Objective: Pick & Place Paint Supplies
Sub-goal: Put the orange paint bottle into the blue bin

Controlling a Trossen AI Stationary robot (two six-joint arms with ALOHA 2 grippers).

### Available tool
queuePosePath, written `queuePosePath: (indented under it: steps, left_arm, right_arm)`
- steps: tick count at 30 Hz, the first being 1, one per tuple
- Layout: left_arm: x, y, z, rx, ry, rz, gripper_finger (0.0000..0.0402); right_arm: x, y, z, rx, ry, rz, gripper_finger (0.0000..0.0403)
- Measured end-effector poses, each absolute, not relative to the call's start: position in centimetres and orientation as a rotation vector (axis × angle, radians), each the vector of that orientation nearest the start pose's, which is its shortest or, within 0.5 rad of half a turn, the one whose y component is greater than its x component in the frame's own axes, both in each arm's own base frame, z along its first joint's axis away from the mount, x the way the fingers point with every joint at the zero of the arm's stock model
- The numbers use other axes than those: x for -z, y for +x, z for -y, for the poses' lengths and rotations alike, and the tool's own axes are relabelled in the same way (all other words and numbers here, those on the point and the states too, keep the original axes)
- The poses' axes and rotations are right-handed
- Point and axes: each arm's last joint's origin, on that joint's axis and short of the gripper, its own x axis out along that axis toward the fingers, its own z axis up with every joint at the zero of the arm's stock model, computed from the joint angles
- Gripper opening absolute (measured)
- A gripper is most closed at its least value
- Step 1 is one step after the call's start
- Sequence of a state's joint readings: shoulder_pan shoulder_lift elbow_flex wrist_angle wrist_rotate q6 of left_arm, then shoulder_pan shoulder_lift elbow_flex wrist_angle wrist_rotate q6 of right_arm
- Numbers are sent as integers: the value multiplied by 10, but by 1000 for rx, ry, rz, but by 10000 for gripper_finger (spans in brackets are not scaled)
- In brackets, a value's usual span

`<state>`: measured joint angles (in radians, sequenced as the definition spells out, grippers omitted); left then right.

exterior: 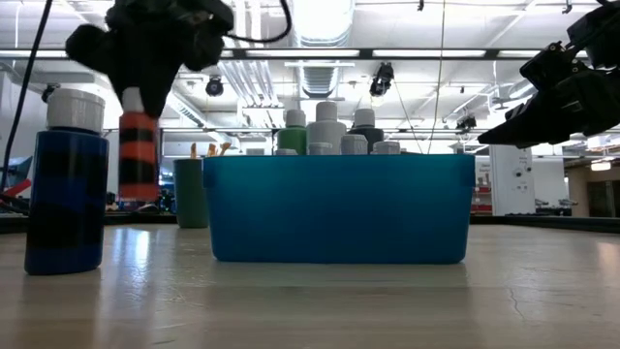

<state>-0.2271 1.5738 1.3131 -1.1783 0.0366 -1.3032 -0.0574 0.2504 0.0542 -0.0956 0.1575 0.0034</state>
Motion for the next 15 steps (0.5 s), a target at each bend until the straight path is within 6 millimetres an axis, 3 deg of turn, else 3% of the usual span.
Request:
queuePosePath:
  steps: [11, 15]
  left_arm:
    - [-328, 284, 55, -655, -875, -1229, 121]
    - [-337, 291, 48, -623, -859, -1204, 121]
  right_arm:
    - [-152, 108, 11, 213, -21, -292, 8]
    - [-152, 108, 11, 214, -10, -291, 8]
